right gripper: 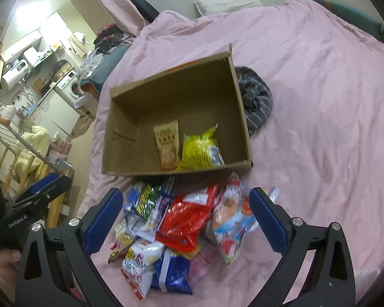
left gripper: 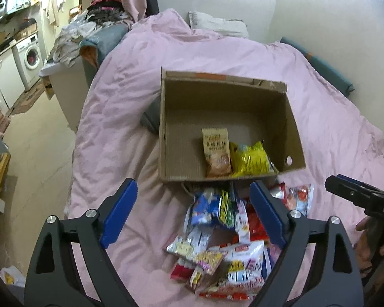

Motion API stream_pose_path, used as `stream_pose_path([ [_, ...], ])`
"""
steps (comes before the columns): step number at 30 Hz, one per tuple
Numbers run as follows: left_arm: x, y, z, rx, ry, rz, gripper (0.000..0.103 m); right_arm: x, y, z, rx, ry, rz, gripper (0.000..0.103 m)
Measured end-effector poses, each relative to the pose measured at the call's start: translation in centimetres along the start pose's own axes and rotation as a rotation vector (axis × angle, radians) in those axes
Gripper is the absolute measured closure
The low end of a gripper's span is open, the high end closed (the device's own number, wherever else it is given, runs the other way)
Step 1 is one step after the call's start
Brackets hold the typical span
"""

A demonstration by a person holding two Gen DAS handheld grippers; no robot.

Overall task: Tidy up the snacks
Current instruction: 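Open both grippers and withdraw them from the box, then grasp the striped stick packet with the left gripper while the right grasps the white-and-red packet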

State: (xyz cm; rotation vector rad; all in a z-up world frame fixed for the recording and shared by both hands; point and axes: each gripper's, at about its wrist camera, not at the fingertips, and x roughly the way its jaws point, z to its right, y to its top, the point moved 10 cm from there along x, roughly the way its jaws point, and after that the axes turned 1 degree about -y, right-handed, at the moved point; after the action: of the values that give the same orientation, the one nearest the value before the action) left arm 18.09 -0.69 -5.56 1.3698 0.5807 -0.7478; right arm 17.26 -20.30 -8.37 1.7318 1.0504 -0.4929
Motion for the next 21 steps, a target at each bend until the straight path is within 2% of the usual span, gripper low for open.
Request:
stream_pose_path([
  [3,0.4,-1.4,-0.2,-0.005,0.023,-0.039,0.016,0.4,-0.8,0.4,0.005,-0.010,-0.019,0.002],
  [6,1.0,-2.6,-0.4,-0.026,0.014,-0.071,0.016,0.8,-1.3,0.8,0.008,-0.024,-0.033,0.002],
  [14,3.3,-5.8,-3.9,-0.181,-0.002,-0.216,0.016,1.4,-2.9,2.8,0.039,-0.046,-0.077,0.002],
  [16,4.2,-7.3,-4.3,-0.220,-0.027,-0.276,0.017,1.5,-3.3,3.1,0.045,-0.051,-0.086,0.002],
  [18,5.3,-8.8,-3.9,-0.236,-0.067,-0.347,0.027,1.6,-3.5,3.3,0.048,-0.050,-0.088,0.002],
  [21,6.7,-10.3,-3.3,-0.311,-0.105,-0.419,0.027,1.7,-3.4,3.3,0.059,-0.047,-0.091,0.002],
])
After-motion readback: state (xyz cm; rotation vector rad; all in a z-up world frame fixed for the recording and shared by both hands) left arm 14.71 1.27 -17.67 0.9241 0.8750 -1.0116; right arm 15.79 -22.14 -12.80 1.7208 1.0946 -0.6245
